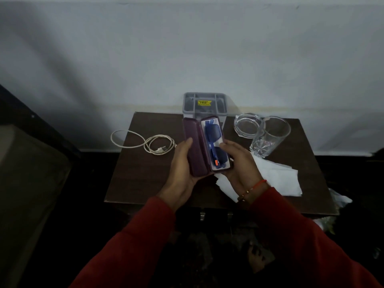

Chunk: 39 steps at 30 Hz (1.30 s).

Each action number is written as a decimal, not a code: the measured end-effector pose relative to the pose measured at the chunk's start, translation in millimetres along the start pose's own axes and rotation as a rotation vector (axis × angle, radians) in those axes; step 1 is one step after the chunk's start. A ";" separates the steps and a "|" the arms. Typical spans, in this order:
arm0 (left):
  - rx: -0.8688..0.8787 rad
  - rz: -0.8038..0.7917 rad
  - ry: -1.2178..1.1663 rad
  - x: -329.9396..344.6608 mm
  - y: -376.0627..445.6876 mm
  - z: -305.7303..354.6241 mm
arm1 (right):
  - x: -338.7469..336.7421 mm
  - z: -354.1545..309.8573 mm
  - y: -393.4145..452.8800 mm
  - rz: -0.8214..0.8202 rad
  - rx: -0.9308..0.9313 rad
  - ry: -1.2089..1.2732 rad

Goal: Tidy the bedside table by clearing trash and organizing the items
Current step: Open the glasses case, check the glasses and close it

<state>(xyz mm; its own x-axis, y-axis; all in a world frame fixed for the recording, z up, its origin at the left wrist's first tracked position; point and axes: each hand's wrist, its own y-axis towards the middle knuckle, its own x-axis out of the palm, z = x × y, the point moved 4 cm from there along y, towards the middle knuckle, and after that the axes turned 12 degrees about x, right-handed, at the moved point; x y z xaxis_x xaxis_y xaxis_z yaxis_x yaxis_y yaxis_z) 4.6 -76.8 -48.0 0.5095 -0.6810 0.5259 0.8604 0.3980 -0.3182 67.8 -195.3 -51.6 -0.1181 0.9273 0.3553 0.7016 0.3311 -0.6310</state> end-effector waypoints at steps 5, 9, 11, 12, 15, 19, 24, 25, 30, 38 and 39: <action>-0.040 -0.077 -0.012 -2.3 1.8 6.5 | -1.8 3.1 -1.0 -0.013 -0.002 0.019; -0.002 -0.074 0.013 -2.3 1.9 7.8 | 2.1 3.6 -2.2 -0.044 -0.025 0.036; 0.010 -0.037 0.020 -5.2 3.4 8.7 | 6.3 4.4 -3.6 -0.083 -0.054 -0.013; 0.008 -0.018 0.022 -6.7 3.9 9.4 | 8.7 4.8 -5.2 -0.105 -0.077 -0.064; 0.033 0.026 0.072 -10.9 5.5 9.5 | 17.2 12.0 -9.0 -0.170 -0.108 -0.162; 0.054 0.080 0.113 -14.5 9.0 7.6 | 24.5 20.4 -10.4 -0.235 -0.167 -0.221; 0.022 0.064 0.107 -16.5 10.7 5.4 | 23.4 19.2 -7.0 -0.183 -0.326 -0.454; 0.020 0.065 0.111 -17.2 10.7 5.5 | 23.1 18.8 -6.1 -0.177 -0.346 -0.463; 0.030 0.060 0.102 -16.6 10.8 7.4 | 23.6 18.5 -4.0 -0.163 -0.411 -0.475; 0.042 0.080 0.123 -16.2 9.7 8.2 | 22.6 19.6 -3.4 -0.156 -0.398 -0.464; 0.044 0.083 0.130 -16.4 9.8 8.5 | 22.8 19.7 -3.2 -0.154 -0.394 -0.461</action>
<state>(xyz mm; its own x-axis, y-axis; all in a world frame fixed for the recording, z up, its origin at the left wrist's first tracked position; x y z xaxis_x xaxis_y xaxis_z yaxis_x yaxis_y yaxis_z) 4.8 -56.5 -53.0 0.5759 -0.7175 0.3919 0.8165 0.4808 -0.3196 49.0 -171.7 -55.0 -0.4680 0.8831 0.0321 0.8483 0.4592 -0.2638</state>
